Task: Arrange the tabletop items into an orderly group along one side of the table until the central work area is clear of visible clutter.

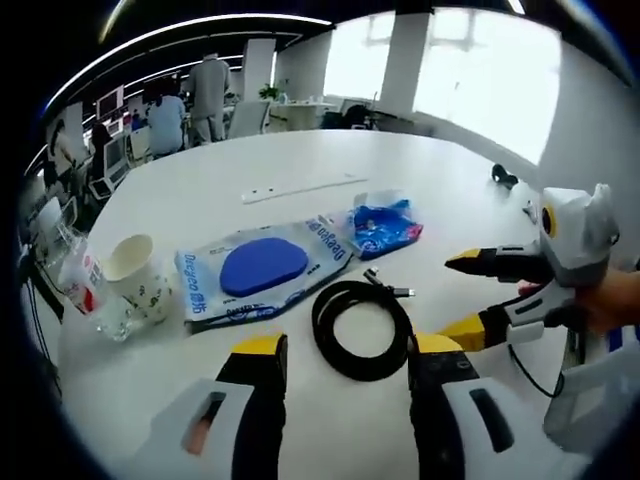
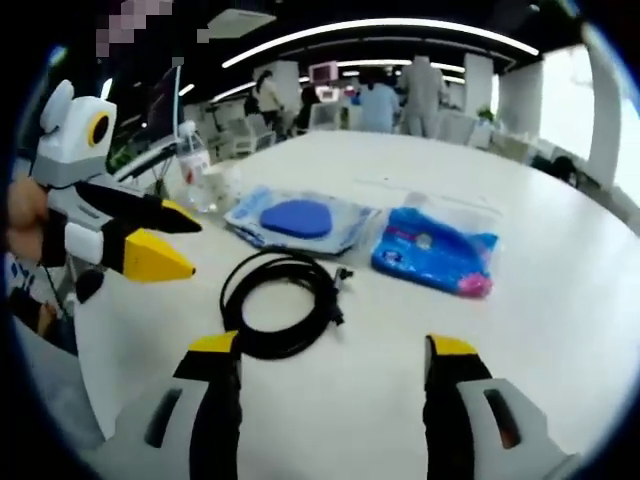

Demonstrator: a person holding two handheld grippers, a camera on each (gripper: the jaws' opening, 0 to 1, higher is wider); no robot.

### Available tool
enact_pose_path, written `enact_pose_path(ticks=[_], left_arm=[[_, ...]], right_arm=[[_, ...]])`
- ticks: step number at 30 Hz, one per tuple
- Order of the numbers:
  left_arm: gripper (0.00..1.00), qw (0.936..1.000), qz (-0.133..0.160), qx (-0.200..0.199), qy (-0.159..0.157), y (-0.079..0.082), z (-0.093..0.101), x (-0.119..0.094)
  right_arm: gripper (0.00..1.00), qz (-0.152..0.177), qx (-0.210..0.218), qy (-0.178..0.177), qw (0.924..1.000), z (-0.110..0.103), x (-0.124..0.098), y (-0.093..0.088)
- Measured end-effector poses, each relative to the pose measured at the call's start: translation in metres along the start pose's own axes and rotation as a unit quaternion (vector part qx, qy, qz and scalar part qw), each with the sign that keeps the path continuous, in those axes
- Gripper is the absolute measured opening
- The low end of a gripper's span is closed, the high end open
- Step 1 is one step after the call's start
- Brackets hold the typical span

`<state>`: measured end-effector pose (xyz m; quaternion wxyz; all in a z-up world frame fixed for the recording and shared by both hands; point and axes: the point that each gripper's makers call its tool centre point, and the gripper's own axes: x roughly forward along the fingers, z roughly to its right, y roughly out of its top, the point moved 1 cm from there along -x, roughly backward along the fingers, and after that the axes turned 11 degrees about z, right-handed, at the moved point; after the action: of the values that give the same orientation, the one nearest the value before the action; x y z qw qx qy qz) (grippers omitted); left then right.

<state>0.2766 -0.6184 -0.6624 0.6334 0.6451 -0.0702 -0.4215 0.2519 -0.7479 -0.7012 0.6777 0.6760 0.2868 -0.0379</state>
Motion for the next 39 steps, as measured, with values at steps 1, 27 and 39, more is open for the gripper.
enact_pose_path(ticks=[1,27,39], left_arm=[[0.52,1.0,0.0,-0.001,-0.001,0.0,0.001,-0.001],[0.61,0.9988,0.036,-0.033,0.01,-0.01,-0.008,-0.042],[0.68,0.9972,0.07,-0.024,0.003,-0.007,-0.006,-0.063]], right_arm=[[0.74,0.001,0.0,0.0,1.0,0.0,-0.002,0.0],[0.87,0.03,0.0,-0.001,0.9996,0.001,-0.049,-0.003],[0.95,0.029,-0.001,0.001,0.9996,0.0,-0.076,-0.013]])
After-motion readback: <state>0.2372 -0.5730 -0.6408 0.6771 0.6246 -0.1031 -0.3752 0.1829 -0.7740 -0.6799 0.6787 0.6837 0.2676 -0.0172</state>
